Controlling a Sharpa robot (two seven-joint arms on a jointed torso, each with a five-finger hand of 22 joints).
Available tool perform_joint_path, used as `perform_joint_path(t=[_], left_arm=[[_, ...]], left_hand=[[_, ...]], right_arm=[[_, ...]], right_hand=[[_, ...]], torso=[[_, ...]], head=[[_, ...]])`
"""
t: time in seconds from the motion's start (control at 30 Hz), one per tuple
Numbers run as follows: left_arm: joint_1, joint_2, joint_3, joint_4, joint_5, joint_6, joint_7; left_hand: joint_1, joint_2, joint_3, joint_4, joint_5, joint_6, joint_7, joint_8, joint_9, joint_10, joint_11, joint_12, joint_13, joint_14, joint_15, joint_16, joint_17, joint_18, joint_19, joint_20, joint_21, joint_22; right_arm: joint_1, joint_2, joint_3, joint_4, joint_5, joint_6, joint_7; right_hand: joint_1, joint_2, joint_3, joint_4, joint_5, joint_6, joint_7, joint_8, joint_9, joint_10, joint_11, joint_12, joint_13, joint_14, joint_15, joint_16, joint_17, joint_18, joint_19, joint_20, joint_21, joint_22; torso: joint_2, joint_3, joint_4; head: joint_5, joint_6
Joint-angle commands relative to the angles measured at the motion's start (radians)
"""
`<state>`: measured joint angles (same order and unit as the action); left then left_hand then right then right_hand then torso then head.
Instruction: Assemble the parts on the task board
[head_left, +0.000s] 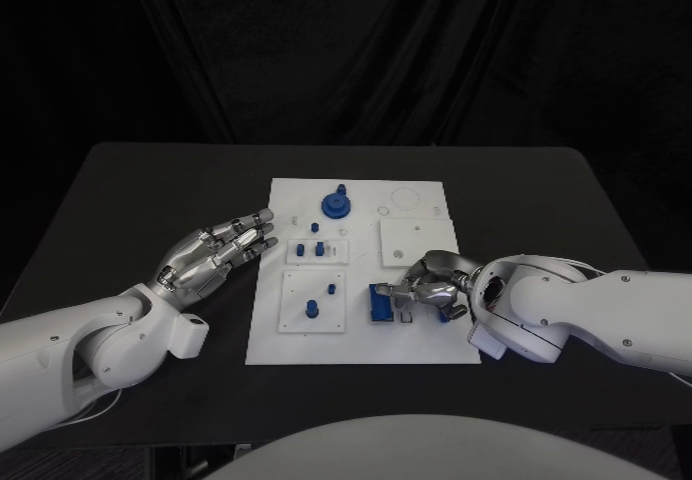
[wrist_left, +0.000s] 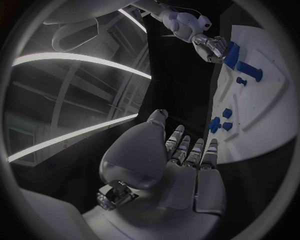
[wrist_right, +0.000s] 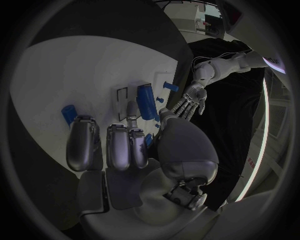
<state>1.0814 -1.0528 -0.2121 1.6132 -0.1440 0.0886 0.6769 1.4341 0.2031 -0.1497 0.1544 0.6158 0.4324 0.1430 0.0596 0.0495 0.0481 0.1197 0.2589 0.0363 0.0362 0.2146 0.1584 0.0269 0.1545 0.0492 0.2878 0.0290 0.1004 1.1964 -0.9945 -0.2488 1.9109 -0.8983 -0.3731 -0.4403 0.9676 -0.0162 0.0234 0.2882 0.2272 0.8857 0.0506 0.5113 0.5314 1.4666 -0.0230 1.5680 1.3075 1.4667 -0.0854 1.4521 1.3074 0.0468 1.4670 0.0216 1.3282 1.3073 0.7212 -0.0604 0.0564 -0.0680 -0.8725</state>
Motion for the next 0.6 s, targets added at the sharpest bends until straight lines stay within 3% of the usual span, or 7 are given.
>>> perform_joint_path(t=[0.03, 0.07, 0.23, 0.43, 0.5, 0.53, 0.6], left_arm=[[-0.003, -0.001, 0.001, 0.002, 0.002, 0.015, 0.011], [-0.003, -0.001, 0.001, 0.003, 0.002, 0.016, 0.011], [-0.005, -0.004, 0.001, 0.004, 0.002, 0.016, 0.013], [-0.007, -0.008, 0.001, 0.007, 0.002, 0.014, 0.014], [-0.007, -0.009, 0.001, 0.008, 0.002, 0.012, 0.014], [-0.007, -0.009, 0.001, 0.009, 0.002, 0.012, 0.014], [-0.007, -0.010, 0.001, 0.010, 0.002, 0.010, 0.014]], left_hand=[[0.003, 0.003, 0.001, -0.004, 0.002, 0.001, 0.007, 0.006, 0.001, 0.002, 0.009, 0.004, 0.001, 0.000, 0.007, 0.005, 0.001, -0.010, 0.005, 0.005, 0.005, 0.001], [0.003, 0.003, 0.001, -0.004, 0.002, 0.001, 0.007, 0.006, 0.001, 0.002, 0.009, 0.004, 0.001, 0.000, 0.007, 0.005, 0.001, -0.010, 0.005, 0.005, 0.005, 0.001], [0.003, 0.003, 0.001, -0.004, 0.002, 0.002, 0.007, 0.006, 0.001, 0.002, 0.009, 0.004, 0.001, 0.000, 0.008, 0.005, 0.001, -0.010, 0.005, 0.005, 0.005, 0.002], [0.003, 0.004, 0.002, -0.005, 0.003, 0.002, 0.008, 0.007, 0.001, 0.002, 0.010, 0.006, 0.001, 0.000, 0.009, 0.006, 0.001, -0.011, 0.006, 0.005, 0.006, 0.004], [0.003, 0.004, 0.002, -0.005, 0.003, 0.002, 0.008, 0.007, 0.001, 0.002, 0.010, 0.006, 0.001, 0.000, 0.009, 0.006, 0.001, -0.011, 0.006, 0.005, 0.006, 0.004], [0.003, 0.004, 0.002, -0.005, 0.003, 0.002, 0.008, 0.007, 0.001, 0.002, 0.010, 0.006, 0.001, 0.000, 0.009, 0.006, 0.001, -0.011, 0.006, 0.005, 0.006, 0.004], [0.003, 0.004, 0.002, -0.005, 0.003, 0.002, 0.008, 0.007, 0.001, 0.002, 0.010, 0.006, 0.001, 0.000, 0.009, 0.006, 0.001, -0.011, 0.006, 0.005, 0.006, 0.004]], right_arm=[[-0.002, -0.009, 0.000, 0.010, -0.038, -0.073, 0.073], [-0.002, -0.014, 0.000, 0.015, -0.057, -0.097, 0.104], [-0.003, -0.037, 0.000, 0.035, -0.159, -0.203, 0.232], [-0.004, -0.074, -0.001, 0.059, -0.339, -0.299, 0.303], [-0.005, -0.092, -0.001, 0.063, -0.428, -0.304, 0.288], [-0.006, -0.096, -0.001, 0.064, -0.455, -0.302, 0.281], [-0.007, -0.105, -0.001, 0.064, -0.509, -0.291, 0.265]], right_hand=[[0.043, 0.002, -0.006, -0.007, 0.052, 0.007, -0.001, 0.010, 0.005, 0.104, 0.000, 0.003, 0.263, 0.066, -0.002, 0.004, 0.051, 0.009, 0.026, 0.001, 0.005, 0.190], [0.093, -0.002, -0.008, -0.015, 0.104, 0.010, -0.005, 0.023, 0.012, 0.104, -0.004, 0.003, 0.263, 0.069, -0.005, 0.011, 0.062, 0.006, 0.030, -0.001, 0.016, 0.193], [0.213, -0.024, -0.003, -0.062, 0.181, 0.002, -0.011, 0.042, 0.023, 0.104, -0.009, 0.003, 0.263, 0.073, -0.009, 0.025, 0.084, 0.000, 0.040, -0.005, 0.043, 0.202], [0.288, -0.044, -0.011, -0.085, 0.204, -0.024, -0.005, 0.056, 0.032, 0.104, -0.005, 0.003, 0.263, 0.072, -0.007, 0.026, 0.084, -0.002, 0.043, -0.005, 0.055, 0.205], [0.329, -0.054, -0.033, -0.091, 0.184, -0.102, 0.014, 0.090, 0.061, 0.104, 0.010, 0.003, 0.263, 0.069, 0.006, 0.020, 0.073, -0.001, 0.038, 0.004, 0.047, 0.202], [0.355, -0.059, -0.043, -0.097, 0.175, -0.190, 0.036, 0.119, 0.086, 0.104, 0.024, 0.003, 0.263, 0.066, 0.017, 0.015, 0.065, 0.000, 0.033, 0.015, 0.036, 0.199], [0.369, -0.059, -0.050, -0.097, 0.176, -0.228, 0.036, 0.149, 0.105, 0.104, 0.030, 0.003, 0.263, 0.066, 0.022, 0.015, 0.064, 0.002, 0.031, 0.018, 0.031, 0.197]], torso=[[0.000, 0.0002, 0.0001], [0.000, 0.0003, 0.0001], [0.000, 0.0001, 0.0007], [0.000, 0.0003, 0.0004], [0.000, 0.0002, 0.0001], [0.000, 0.0003, 0.0000], [0.000, 0.0002, 0.0002]], head=[[0.004, 0.000], [0.006, 0.000], [0.009, 0.000], [0.012, 0.000], [0.013, 0.000], [0.013, 0.000], [0.012, 0.000]])
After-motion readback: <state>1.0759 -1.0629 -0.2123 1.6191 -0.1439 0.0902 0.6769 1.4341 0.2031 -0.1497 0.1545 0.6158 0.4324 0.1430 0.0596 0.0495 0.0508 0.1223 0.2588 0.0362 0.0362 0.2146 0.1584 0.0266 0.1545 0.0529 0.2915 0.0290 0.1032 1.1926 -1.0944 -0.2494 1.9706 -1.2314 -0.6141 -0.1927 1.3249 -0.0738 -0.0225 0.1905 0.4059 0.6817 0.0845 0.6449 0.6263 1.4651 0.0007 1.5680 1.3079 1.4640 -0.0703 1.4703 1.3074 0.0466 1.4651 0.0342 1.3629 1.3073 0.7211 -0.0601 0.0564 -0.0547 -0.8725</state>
